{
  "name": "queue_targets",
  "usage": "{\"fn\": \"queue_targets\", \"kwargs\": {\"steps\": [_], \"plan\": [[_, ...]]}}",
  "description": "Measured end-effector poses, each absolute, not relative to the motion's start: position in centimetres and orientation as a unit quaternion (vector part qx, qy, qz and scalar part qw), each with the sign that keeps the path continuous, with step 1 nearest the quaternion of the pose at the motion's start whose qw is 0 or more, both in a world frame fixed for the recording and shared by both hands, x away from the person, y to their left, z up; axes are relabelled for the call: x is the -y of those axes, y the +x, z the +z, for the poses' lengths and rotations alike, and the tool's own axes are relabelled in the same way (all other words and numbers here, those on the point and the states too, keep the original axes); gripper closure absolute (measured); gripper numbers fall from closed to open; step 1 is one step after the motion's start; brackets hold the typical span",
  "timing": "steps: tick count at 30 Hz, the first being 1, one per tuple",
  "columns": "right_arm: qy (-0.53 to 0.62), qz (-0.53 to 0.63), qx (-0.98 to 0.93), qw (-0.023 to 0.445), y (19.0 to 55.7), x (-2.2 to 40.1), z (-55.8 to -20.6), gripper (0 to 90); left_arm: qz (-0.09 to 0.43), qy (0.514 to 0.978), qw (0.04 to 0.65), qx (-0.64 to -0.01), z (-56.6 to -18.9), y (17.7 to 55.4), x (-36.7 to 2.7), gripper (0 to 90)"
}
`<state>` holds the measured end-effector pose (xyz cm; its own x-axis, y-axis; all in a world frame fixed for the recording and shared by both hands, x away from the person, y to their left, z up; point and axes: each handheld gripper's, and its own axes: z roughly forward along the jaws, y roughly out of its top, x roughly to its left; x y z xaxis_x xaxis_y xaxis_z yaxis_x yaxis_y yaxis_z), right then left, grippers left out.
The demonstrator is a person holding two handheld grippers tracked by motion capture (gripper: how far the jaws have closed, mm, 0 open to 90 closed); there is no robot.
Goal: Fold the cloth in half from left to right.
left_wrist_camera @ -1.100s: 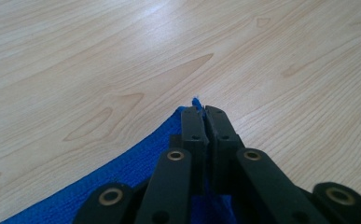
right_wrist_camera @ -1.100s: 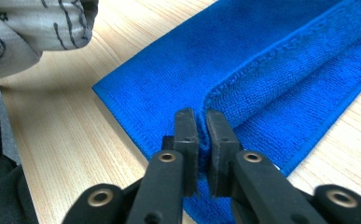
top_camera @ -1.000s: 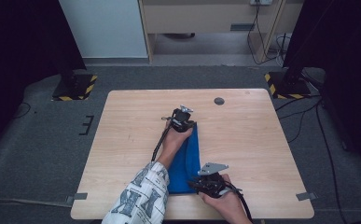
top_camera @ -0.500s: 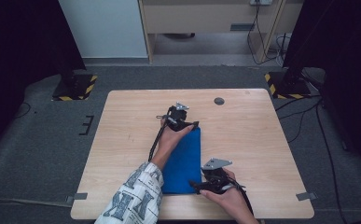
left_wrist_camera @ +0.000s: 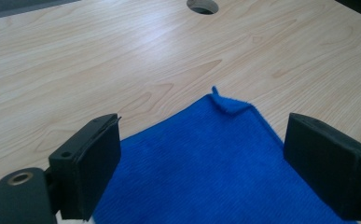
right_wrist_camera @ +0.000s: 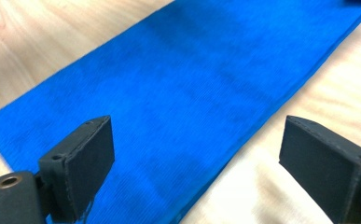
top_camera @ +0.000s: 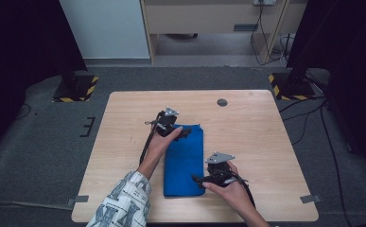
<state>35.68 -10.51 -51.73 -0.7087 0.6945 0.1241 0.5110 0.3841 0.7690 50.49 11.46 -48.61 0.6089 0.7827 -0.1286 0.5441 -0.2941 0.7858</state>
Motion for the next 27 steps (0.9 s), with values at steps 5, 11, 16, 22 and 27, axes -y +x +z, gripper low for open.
{"fn": "queue_targets", "kwargs": {"steps": [5, 11, 16, 22, 27], "plan": [[0.366, 0.413, -0.826, 0.111, 37.3, 10.6, -51.4, 10.5, 0.14, 0.789, 0.419, -0.427, -48.7, 50.4, -13.0, 7.7], [0.379, 0.408, -0.822, 0.116, 39.3, 10.6, -51.3, 9.7, 0.139, 0.786, 0.425, -0.427, -48.6, 49.9, -14.1, 7.5], [0.388, 0.405, -0.818, 0.127, 40.8, 10.3, -51.2, 11.4, 0.14, 0.792, 0.417, -0.423, -48.4, 49.5, -14.4, 7.6], [0.398, 0.391, -0.815, 0.154, 43.8, 10.6, -50.7, 16.2, 0.142, 0.799, 0.405, -0.422, -48.4, 49.3, -15.0, 8.7], [0.406, 0.391, -0.809, 0.168, 45.1, 10.8, -50.1, 16.6, 0.149, 0.797, 0.404, -0.424, -48.4, 49.1, -15.6, 8.7]]}}
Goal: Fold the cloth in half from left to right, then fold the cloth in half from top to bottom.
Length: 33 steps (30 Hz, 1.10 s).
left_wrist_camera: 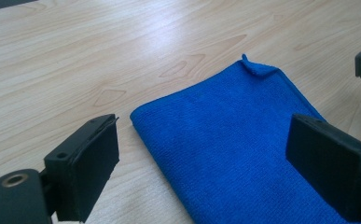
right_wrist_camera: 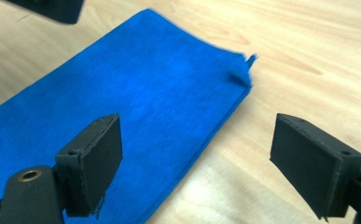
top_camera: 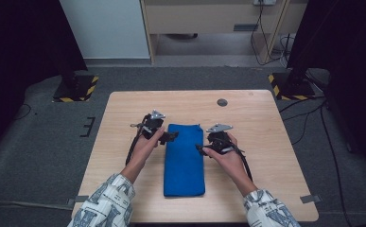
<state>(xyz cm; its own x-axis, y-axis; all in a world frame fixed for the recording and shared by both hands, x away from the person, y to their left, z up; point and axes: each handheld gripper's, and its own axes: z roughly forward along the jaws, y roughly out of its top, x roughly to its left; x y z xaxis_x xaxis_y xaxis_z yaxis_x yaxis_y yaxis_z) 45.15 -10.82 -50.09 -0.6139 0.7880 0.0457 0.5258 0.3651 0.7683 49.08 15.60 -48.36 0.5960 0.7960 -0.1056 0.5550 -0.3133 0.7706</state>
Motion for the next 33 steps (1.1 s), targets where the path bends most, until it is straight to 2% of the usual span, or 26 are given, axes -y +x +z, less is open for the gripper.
{"fn": "queue_targets", "kwargs": {"steps": [6, 12, 18, 23, 33], "plan": [[0.401, 0.384, -0.813, 0.174, 46.2, 10.5, -49.5, 16.5, 0.155, 0.792, 0.401, -0.433, -48.3, 49.2, -16.2, 8.6], [0.401, 0.388, -0.812, 0.172, 47.6, 10.0, -49.0, 23.7, 0.142, 0.799, 0.392, -0.433, -48.7, 49.3, -16.5, 8.8], [0.416, 0.376, -0.81, 0.172, 49.2, 9.7, -49.1, 25.1, 0.144, 0.794, 0.388, -0.445, -49.0, 49.6, -16.4, 10.0], [0.429, 0.384, -0.801, 0.164, 50.8, 9.6, -49.2, 36.1, 0.152, 0.789, 0.389, -0.451, -48.9, 49.9, -16.3, 12.2], [0.445, 0.378, -0.797, 0.151, 53.7, 9.4, -51.2, 45.1, 0.158, 0.794, 0.365, -0.46, -50.6, 51.6, -15.6, 28.5]]}}
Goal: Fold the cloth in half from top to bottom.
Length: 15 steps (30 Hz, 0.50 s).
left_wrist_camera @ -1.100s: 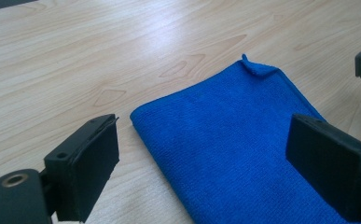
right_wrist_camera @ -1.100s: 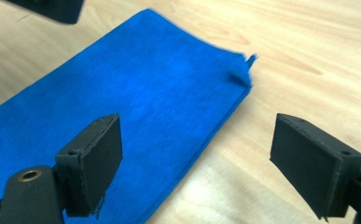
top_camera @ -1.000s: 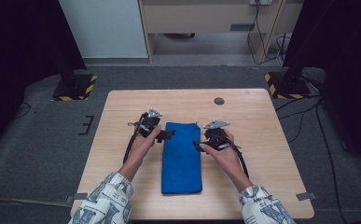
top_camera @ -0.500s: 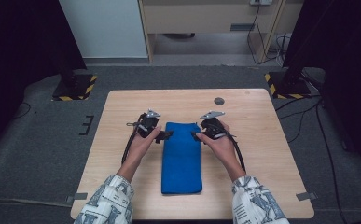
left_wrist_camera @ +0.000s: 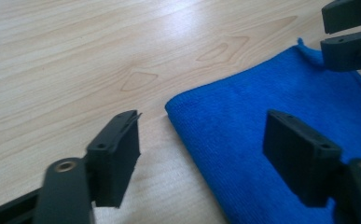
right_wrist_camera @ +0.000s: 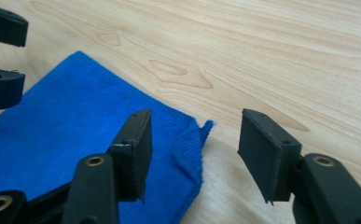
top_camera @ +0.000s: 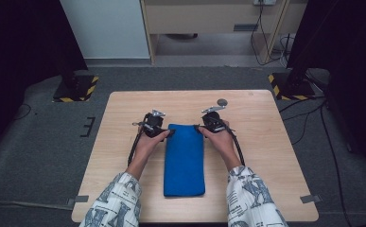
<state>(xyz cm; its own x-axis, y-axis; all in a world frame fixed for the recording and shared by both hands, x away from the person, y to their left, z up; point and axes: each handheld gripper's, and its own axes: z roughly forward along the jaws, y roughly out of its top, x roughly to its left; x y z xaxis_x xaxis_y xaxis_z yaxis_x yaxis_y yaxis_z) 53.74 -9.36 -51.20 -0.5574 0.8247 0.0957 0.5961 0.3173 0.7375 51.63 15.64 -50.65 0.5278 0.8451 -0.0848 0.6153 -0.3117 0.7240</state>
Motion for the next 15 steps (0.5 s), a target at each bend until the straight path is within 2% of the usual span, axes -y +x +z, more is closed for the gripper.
{"fn": "queue_targets", "kwargs": {"steps": [10, 13, 15], "plan": [[0.459, 0.373, -0.795, 0.133, 55.2, 8.2, -53.0, 50.9, 0.153, 0.792, 0.362, -0.467, -52.4, 52.7, -16.2, 37.4], [0.46, 0.376, -0.793, 0.136, 55.2, 7.8, -53.2, 56.0, 0.159, 0.797, 0.354, -0.462, -52.8, 52.8, -16.2, 41.9], [0.457, 0.376, -0.794, 0.138, 55.2, 7.7, -53.2, 63.0, 0.162, 0.799, 0.357, -0.456, -53.0, 52.9, -16.0, 46.7]]}}
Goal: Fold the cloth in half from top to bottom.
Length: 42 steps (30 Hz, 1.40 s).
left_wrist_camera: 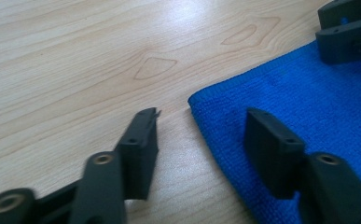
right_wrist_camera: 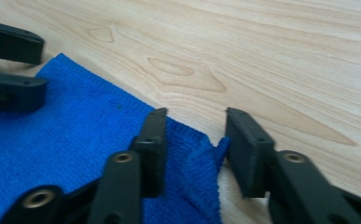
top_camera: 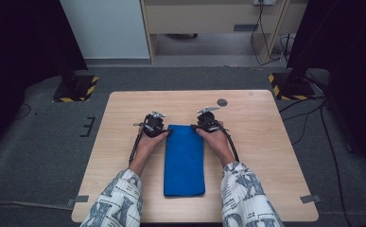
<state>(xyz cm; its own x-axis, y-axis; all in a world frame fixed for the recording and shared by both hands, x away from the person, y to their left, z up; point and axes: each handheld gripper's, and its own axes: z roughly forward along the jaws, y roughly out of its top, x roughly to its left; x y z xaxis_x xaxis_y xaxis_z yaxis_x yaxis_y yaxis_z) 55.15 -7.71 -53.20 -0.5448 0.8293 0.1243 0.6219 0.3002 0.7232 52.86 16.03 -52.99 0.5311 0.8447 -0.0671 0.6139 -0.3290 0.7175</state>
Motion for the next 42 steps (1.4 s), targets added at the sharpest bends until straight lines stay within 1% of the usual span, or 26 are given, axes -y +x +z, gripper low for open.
{"fn": "queue_targets", "kwargs": {"steps": [1, 2, 3, 5, 8, 11, 19, 23, 32, 42], "plan": [[0.454, 0.375, -0.797, 0.135, 55.1, 7.7, -53.2, 66.5, 0.164, 0.8, 0.355, -0.455, -53.0, 52.8, -15.9, 48.7], [0.452, 0.372, -0.8, 0.132, 55.0, 7.6, -53.1, 71.2, 0.162, 0.802, 0.357, -0.452, -53.0, 52.8, -15.9, 54.4], [0.447, 0.372, -0.803, 0.132, 54.9, 7.6, -53.1, 75.0, 0.16, 0.802, 0.359, -0.45, -53.0, 52.8, -15.8, 57.5], [0.44, 0.374, -0.806, 0.134, 54.7, 7.6, -53.0, 81.3, 0.15, 0.804, 0.358, -0.45, -52.8, 52.6, -15.6, 66.9], [0.438, 0.381, -0.803, 0.134, 54.3, 7.7, -52.7, 84.5, 0.141, 0.805, 0.36, -0.449, -52.8, 52.6, -15.4, 79.1], [0.433, 0.395, -0.799, 0.135, 53.8, 7.9, -52.0, 85.0, 0.143, 0.803, 0.365, -0.45, -52.5, 52.4, -15.2, 84.5], [0.424, 0.418, -0.791, 0.142, 52.4, 8.5, -50.1, 85.5, 0.166, 0.792, 0.389, -0.44, -50.2, 51.2, -15.2, 86.3], [0.422, 0.424, -0.787, 0.149, 52.0, 8.7, -49.4, 85.6, 0.156, 0.782, 0.414, -0.44, -49.2, 51.0, -15.5, 86.5], [0.419, 0.438, -0.78, 0.156, 52.2, 8.9, -47.8, 85.8, 0.169, 0.775, 0.421, -0.44, -48.4, 50.9, -15.9, 86.7], [0.413, 0.448, -0.777, 0.156, 52.0, 8.5, -46.9, 85.8, 0.18, 0.762, 0.432, -0.448, -47.3, 50.5, -16.1, 87.0]]}}
